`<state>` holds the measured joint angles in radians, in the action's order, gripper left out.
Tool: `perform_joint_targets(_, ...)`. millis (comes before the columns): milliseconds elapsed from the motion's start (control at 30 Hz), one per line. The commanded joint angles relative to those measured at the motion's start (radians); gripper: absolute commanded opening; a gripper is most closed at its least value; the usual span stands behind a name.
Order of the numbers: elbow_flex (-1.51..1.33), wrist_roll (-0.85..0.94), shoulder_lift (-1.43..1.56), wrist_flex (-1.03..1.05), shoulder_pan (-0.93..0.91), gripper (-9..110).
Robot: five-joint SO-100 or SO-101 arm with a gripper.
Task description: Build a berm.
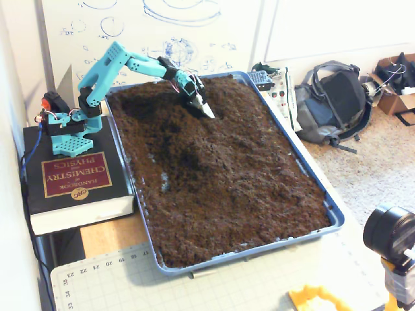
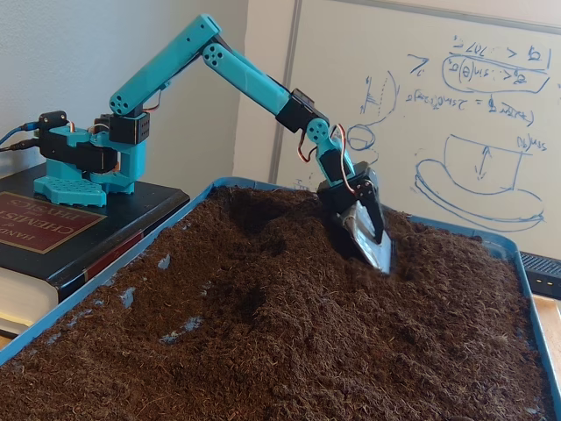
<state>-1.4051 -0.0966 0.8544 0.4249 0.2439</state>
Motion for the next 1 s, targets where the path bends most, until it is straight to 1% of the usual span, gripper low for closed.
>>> perform_joint_targets(0, -0.057, -0.060, 0.051, 0.141, -0.018, 1)
perform_joint_targets(100, -0.057, -0.149, 0.072, 0.183, -0.015, 1)
perform_joint_targets(233, -0.058, -0.193, 0.081, 0.210, -0.015, 1)
perform_joint_targets(433, -0.058, -0.206, 0.089, 0.244, -0.009, 1)
perform_joint_targets(800, -0.057, -0.206, 0.253, 0.466, -0.003, 1)
perform_joint_targets(967, -0.057, -0.192, 0.382, 0.486, -0.006, 1)
